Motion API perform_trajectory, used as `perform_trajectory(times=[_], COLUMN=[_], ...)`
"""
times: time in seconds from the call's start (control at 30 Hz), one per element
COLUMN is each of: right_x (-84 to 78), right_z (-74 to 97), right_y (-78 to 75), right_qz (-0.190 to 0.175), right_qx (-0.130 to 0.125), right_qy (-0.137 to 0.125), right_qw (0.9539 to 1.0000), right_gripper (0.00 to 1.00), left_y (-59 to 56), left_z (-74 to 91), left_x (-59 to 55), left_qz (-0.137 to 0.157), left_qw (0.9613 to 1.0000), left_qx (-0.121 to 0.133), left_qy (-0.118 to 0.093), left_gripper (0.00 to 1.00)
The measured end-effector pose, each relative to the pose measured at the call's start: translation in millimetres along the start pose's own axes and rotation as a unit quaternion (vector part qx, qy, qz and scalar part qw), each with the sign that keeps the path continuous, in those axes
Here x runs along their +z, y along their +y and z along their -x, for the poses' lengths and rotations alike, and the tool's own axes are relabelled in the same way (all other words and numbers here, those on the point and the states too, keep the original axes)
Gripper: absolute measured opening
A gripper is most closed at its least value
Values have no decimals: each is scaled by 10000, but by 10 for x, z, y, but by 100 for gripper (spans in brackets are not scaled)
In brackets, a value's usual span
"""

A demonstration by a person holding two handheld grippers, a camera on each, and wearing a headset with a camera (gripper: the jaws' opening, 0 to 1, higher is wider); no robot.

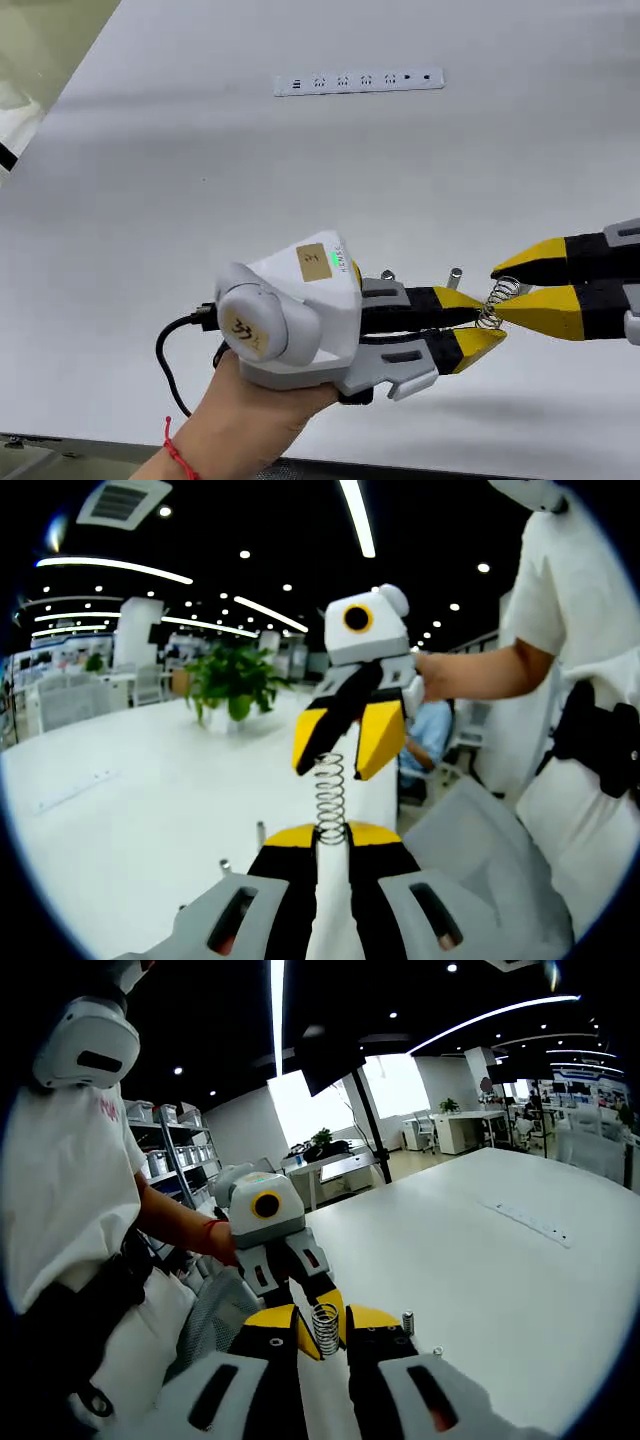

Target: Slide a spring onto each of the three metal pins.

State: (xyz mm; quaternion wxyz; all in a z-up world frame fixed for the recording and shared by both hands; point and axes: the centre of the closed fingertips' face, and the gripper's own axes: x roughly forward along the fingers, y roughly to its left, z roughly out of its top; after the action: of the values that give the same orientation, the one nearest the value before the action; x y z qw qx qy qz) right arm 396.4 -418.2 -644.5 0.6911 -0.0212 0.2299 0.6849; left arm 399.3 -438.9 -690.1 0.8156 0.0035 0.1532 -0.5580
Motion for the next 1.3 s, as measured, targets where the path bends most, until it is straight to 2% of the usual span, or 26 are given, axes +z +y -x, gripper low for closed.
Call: perform_trajectory(times=[0.03,0.07,0.13,0.23,0.3,0.37,0.4,0.47,0.5,0.57,0.6,0.67,0.7,0.73,0.8,0.83,0.97,1.07,1.3], right_x=[-7,-35,-50,-39,-52,-71,-91,-121,-150,-197,-218,-232,-225,-235,-262,-274,-317,-322,-320], right_z=[12,36,60,77,76,65,59,43,29,27,21,15,-1,-11,-9,-13,-20,-30,-40], right_y=[-6,-17,-23,-3,13,25,34,31,32,12,10,9,11,22,40,32,-3,-11,-18], right_qz=[93,284,551,895,1205,1509,1677,1887,2045,2282,2424,2474,2496,2554,2626,2694,2839,2890,2934], right_qx=[6,25,71,263,431,610,712,818,917,1020,1107,1252,1287,1372,1506,1565,1664,1707,1773], right_qy=[89,308,567,1003,1352,1689,1899,2159,2374,2668,2825,2956,2985,3077,3211,3313,3575,3654,3744], right_qw=[9999,9991,9968,9906,9825,9721,9648,9545,9452,9308,9215,9142,9122,9062,8974,8906,8740,8682,8616], right_gripper=[20,20,21,22,23,23,23,23,23,22,22,22,22,21,18,18,17,16,13], left_y=[-1,-2,-3,-7,-7,-12,-15,-20,-25,-31,-38,-49,-52,-55,-56,-53,-52,-52,-54], left_z=[-1,-3,-6,-12,-19,-26,-30,-37,-42,-49,-52,-56,-57,-58,-57,-56,-53,-48,-42], left_x=[-1,-6,-13,-16,-17,-18,-19,-19,-16,-13,-8,-6,-7,-8,-7,-6,5,15,23], left_qz=[-4,-20,-35,-53,-91,-126,-145,-162,-170,-179,-180,-185,-186,-183,-167,-162,-140,-130,-100], left_qw=[10000,10000,10000,10000,9999,9999,9999,9998,9998,9998,9998,9998,9998,9998,9998,9998,9998,9998,9997], left_qx=[-4,-6,-10,-23,-24,-35,-40,-51,-58,-65,-69,-77,-79,-77,-76,-68,-71,-80,-97], left_qy=[2,11,24,29,42,51,58,55,43,27,13,-3,-9,-21,-41,-61,-109,-143,-207], left_gripper=[10,10,10,10,10,10,10,10,10,10,10,10,10,10,10,10,10,10,10])
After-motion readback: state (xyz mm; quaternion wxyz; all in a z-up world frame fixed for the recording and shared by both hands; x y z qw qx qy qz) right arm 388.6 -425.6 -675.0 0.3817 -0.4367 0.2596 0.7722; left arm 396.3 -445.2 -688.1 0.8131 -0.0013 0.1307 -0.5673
